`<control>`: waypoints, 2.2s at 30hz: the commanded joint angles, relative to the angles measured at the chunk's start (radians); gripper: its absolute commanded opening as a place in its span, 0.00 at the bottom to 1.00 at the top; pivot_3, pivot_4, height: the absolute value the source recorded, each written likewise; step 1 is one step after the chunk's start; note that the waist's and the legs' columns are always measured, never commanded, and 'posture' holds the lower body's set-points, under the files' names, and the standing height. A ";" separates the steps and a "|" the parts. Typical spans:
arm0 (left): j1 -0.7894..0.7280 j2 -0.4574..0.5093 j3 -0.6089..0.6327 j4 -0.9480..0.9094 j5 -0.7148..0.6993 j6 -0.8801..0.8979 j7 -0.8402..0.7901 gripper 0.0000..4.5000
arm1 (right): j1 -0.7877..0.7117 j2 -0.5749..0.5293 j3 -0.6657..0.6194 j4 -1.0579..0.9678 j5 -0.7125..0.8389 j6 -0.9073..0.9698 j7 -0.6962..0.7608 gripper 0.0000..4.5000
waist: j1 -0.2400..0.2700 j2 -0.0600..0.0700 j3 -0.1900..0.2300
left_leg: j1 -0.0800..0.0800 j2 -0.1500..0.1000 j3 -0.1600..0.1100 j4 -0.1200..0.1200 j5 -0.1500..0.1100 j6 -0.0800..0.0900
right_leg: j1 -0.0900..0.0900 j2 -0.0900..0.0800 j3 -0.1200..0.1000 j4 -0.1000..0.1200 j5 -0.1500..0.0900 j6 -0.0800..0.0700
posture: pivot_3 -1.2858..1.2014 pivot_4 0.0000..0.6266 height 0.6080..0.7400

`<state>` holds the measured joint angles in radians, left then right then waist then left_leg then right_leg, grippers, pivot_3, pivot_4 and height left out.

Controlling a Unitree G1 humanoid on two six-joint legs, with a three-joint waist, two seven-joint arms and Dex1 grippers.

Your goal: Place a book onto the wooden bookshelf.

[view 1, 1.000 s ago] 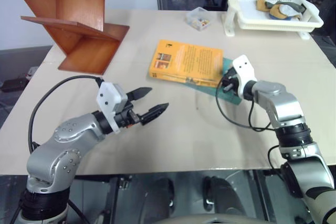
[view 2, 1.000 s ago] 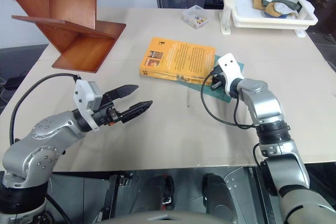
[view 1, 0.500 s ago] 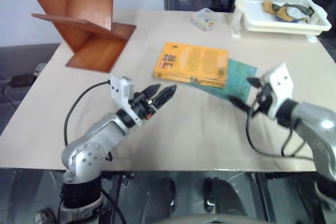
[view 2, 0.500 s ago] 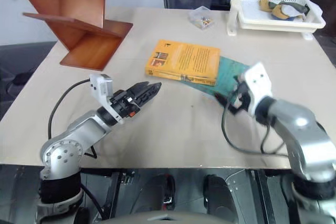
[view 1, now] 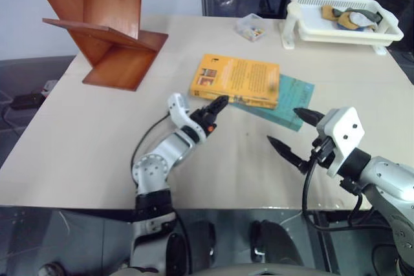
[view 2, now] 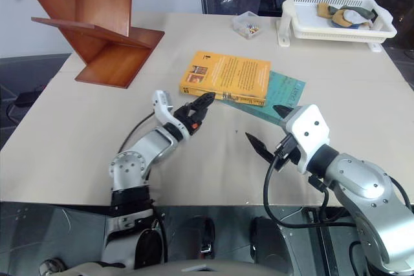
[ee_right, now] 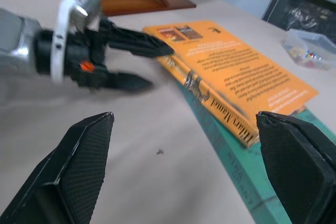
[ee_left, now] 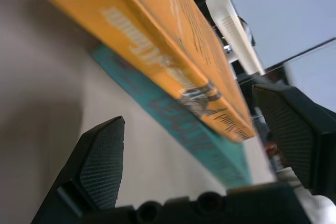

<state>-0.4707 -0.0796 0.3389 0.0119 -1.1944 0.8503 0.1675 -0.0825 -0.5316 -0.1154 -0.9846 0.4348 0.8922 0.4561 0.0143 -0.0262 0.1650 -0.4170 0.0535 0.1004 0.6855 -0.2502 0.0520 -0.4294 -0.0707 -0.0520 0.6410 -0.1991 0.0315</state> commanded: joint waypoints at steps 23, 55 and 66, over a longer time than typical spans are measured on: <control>-0.194 -0.189 0.045 0.322 -0.102 -0.316 -0.053 1.00 | 0.023 -0.026 -0.002 -0.001 0.012 -0.074 -0.038 0.99 | 0.001 0.000 -0.002 | 0.000 0.000 -0.002 -0.001 0.000 0.000 | 0.001 0.000 -0.003 -0.002 -0.002 0.002 | 0.52 0.24 1.00; -0.247 -0.162 0.050 0.385 -0.172 -0.232 -0.062 1.00 | 0.010 -0.052 0.003 0.020 0.011 -0.079 -0.044 0.99 | 0.000 -0.001 -0.002 | -0.010 0.000 -0.010 -0.001 0.000 0.001 | -0.002 0.000 -0.010 -0.009 0.000 0.003 | 0.52 0.24 1.00; -0.224 -0.173 0.035 0.299 -0.230 -0.221 0.009 0.74 | 0.015 -0.052 0.003 0.014 0.016 -0.081 -0.048 1.00 | 0.001 -0.001 -0.002 | -0.013 -0.001 -0.012 -0.001 0.000 0.001 | -0.002 -0.001 -0.012 -0.010 0.002 0.003 | 0.52 0.24 1.00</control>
<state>-0.6693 -0.1390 0.3840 0.3691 -1.3925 0.6246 0.1667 -0.0653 -0.5748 -0.0955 -0.9391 0.4426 0.8250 0.4119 0.0150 -0.0271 0.1634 -0.4299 0.0527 0.0879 0.6845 -0.2504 0.0525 -0.4312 -0.0712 -0.0644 0.6310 -0.1973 0.0349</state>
